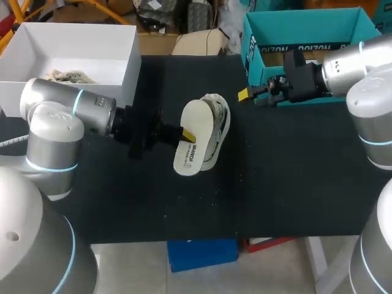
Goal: Take the shoe out of the shoebox, open the shoe tongue, remove and reinsert the insole, then place the shoe into the shoebox
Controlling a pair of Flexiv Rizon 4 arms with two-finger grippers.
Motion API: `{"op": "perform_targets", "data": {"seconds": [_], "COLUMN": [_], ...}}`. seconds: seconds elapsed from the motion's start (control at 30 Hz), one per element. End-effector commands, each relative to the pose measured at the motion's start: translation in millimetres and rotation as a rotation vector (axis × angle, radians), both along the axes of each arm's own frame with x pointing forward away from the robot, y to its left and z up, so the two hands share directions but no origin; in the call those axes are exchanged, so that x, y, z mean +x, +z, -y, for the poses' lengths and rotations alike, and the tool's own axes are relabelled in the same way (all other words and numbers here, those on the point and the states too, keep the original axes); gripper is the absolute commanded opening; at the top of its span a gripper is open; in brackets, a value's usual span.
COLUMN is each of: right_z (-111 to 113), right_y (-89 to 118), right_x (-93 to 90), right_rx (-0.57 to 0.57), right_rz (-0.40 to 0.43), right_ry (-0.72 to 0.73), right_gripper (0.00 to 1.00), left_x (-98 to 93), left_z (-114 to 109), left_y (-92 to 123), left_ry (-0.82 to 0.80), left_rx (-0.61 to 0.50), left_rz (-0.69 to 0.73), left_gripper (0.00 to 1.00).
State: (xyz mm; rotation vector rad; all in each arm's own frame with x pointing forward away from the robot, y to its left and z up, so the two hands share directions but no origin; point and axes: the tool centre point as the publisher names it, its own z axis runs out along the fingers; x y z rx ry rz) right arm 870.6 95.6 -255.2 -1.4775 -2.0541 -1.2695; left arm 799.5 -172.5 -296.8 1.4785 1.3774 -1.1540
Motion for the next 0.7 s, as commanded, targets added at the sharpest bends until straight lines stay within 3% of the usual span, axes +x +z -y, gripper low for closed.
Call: {"op": "perform_targets", "data": {"seconds": [0.03, 0.4, 0.53, 0.7], "right_z": [5.9, 5.9, 7.9, 21.6], "right_y": [7.8, 7.8, 13.5, 4.8], "right_x": [-6.3, -6.3, -11.2, -37.7], "right_rx": [-0.019, -0.019, -0.222, -0.355], "right_rz": [-0.001, -0.001, 0.148, 0.191], "right_ry": [-0.01, -0.01, 0.094, 0.103], "right_gripper": [1.0, 1.0, 1.0, 1.0], "left_x": [-9.1, -9.1, -9.1, -9.1], "left_z": [-9.7, -9.7, -9.7, -9.7], "left_y": [3.9, 3.9, 3.9, 3.9], "left_ry": [0.003, 0.003, 0.003, 0.003], "left_rx": [0.026, 0.026, 0.026, 0.026], "left_rz": [0.004, 0.004, 0.004, 0.004], "left_gripper": [0.0, 0.0, 0.0, 0.0]}}
